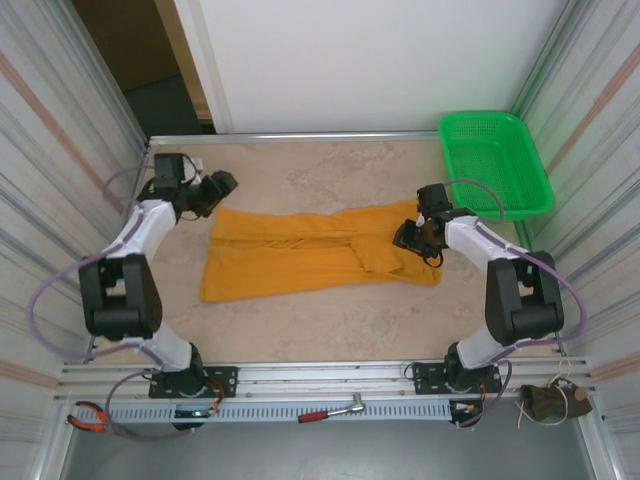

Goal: Fold the inside-out t-shirt

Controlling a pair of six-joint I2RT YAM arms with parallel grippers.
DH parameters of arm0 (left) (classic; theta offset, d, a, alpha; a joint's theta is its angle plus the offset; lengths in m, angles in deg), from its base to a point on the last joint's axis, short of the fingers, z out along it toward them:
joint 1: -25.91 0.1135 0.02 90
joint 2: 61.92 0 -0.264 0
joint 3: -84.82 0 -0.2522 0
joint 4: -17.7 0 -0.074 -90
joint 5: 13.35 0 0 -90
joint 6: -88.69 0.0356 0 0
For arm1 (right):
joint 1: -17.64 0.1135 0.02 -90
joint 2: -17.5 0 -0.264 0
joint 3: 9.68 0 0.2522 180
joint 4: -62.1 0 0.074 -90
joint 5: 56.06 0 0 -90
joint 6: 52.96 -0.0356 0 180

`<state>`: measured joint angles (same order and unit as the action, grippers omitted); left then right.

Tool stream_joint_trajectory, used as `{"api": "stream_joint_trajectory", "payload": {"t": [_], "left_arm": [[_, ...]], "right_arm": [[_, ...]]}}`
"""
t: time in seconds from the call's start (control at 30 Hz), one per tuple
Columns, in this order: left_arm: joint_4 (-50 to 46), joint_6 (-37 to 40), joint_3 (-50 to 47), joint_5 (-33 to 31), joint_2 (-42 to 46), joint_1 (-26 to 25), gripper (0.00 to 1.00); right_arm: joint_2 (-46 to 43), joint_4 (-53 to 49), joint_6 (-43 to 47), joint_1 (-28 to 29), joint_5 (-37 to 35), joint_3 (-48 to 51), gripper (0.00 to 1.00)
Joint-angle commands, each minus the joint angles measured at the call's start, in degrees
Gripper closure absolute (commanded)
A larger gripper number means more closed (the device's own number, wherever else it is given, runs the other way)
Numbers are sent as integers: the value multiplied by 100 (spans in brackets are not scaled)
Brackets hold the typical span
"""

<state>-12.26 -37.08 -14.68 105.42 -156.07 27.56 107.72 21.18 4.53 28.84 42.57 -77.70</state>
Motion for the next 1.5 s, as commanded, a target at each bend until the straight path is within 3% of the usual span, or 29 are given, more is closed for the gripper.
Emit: {"api": "stream_joint_trajectory", "payload": {"t": [0.0, 0.27, 0.5, 0.6, 0.73, 0.9, 1.03, 1.17, 1.47], "left_arm": [[1, 94, -240, 174, -443, -207, 31], [368, -189, -1249, -422, -515, -409, 31], [320, 6, -1280, -677, -690, -301, 31], [263, 227, -1000, -619, -723, -270, 31], [-135, 540, -356, -364, -554, -279, 31], [-519, 687, -45, -153, -9, -396, 31], [-625, 734, -229, -134, 342, -626, 30], [-511, 654, -592, -173, 552, -830, 30], [-262, 513, -1144, -135, 705, -946, 30]], "right_arm": [[258, 116, -351, -4, -104, 138, 55], [-268, -25, -1178, 38, -265, 1085, 52], [-1457, -80, -2040, 342, -430, 2067, 50], [-1885, -257, -1936, 320, -448, 1932, 49], [-2069, -717, -1043, -91, -662, 1030, 39], [-1749, -736, 24, -1102, -254, 303, 24], [-1017, -299, 545, -1659, 672, 85, 19], [-245, -45, 739, -1817, 1326, -45, 18], [380, 273, 752, -1816, 1580, 160, 18]]}}
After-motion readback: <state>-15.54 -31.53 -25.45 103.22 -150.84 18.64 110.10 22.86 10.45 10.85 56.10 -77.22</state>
